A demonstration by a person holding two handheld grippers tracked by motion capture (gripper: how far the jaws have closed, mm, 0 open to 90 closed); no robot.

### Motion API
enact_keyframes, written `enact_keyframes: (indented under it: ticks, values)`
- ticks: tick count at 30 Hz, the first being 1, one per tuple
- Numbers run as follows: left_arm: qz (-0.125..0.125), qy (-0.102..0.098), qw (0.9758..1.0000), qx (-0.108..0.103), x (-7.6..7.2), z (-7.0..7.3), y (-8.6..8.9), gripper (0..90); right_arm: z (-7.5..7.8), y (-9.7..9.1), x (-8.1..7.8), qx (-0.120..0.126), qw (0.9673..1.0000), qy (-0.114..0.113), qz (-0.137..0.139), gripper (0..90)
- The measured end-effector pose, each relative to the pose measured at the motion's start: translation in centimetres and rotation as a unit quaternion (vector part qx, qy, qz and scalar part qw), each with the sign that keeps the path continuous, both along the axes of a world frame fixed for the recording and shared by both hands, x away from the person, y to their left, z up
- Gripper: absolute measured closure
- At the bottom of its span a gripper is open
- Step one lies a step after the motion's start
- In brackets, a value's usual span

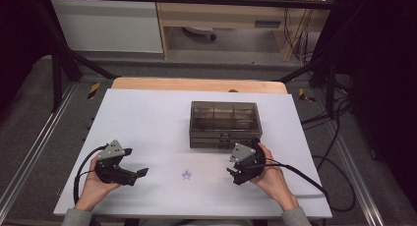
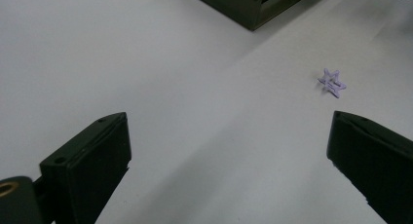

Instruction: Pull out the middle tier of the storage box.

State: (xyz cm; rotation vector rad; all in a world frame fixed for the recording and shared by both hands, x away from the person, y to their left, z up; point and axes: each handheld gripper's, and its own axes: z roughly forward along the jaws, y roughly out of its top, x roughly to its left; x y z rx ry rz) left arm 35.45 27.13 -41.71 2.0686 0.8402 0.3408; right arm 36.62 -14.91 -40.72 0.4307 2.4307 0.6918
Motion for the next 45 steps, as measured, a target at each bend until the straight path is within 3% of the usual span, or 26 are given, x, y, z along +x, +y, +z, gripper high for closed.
enact_keyframes:
  ticks: [24,31,45]
  values:
    - [-0.001,0.001,1.0000,0.002,0.0,0.0,0.0,1.9,-0.6,0.4,0.3,-0.047,0.9982,-0.036,0.012,5.1]
    - [-0.001,0.000,1.0000,0.002,0.0,0.0,0.0,1.9,-0.8,1.2,0.2,-0.076,0.9943,-0.070,0.025,6.4]
    - [-0.001,0.000,1.0000,0.003,0.0,0.0,-0.1,1.9,-1.7,1.8,0.3,-0.110,0.9882,-0.099,0.038,12.0]
